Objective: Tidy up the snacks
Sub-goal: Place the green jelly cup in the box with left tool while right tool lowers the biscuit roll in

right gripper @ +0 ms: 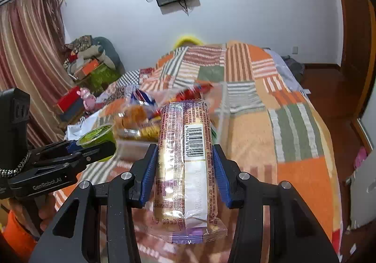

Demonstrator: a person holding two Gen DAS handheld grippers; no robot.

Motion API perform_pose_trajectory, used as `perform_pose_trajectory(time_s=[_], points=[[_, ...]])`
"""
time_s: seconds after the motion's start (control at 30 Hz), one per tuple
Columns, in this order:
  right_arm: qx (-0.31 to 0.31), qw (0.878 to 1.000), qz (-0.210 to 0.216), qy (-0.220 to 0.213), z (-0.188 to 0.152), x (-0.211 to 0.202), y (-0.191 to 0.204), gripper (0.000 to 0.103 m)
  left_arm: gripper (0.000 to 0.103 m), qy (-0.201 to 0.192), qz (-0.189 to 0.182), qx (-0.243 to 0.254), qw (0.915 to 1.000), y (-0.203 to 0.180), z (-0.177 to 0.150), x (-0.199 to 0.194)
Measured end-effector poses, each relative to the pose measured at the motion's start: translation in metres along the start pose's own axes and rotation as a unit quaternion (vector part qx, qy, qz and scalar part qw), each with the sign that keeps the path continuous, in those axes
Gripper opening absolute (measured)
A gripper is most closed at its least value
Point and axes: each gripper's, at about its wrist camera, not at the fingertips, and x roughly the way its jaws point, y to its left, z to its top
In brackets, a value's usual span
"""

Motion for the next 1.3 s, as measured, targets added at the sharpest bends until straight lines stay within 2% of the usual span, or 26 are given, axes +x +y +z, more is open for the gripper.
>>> perform_pose_trajectory(time_s=[0.3,0.57,0.97,1.2,1.3], points=[[0.002,1.000,-0.002,-0.014,0.031,0.023,-0.002,0.042,0.046,-0.016,-0.006,-0.003,0.9999,-0.005,0.027,0.016],[0.050,0.999,-0.020,0.000,0.035,0.050,-0.022,0.042,0.046,0.010,-0.002,0.000,0.9999,-0.003,0.035,0.063],[0.051,0.998,-0.019,0.032,0.036,0.088,-0.025,0.042,0.046,0.038,0.001,0.005,0.9993,0.001,0.039,0.109],[0.029,0.998,-0.030,0.043,0.038,0.083,-0.024,0.043,0.046,0.048,0.002,0.002,0.9988,0.003,0.033,0.115],[0.010,0.998,-0.044,0.036,0.040,0.074,-0.019,0.048,0.048,0.047,-0.002,-0.003,0.9989,0.003,0.033,0.110]])
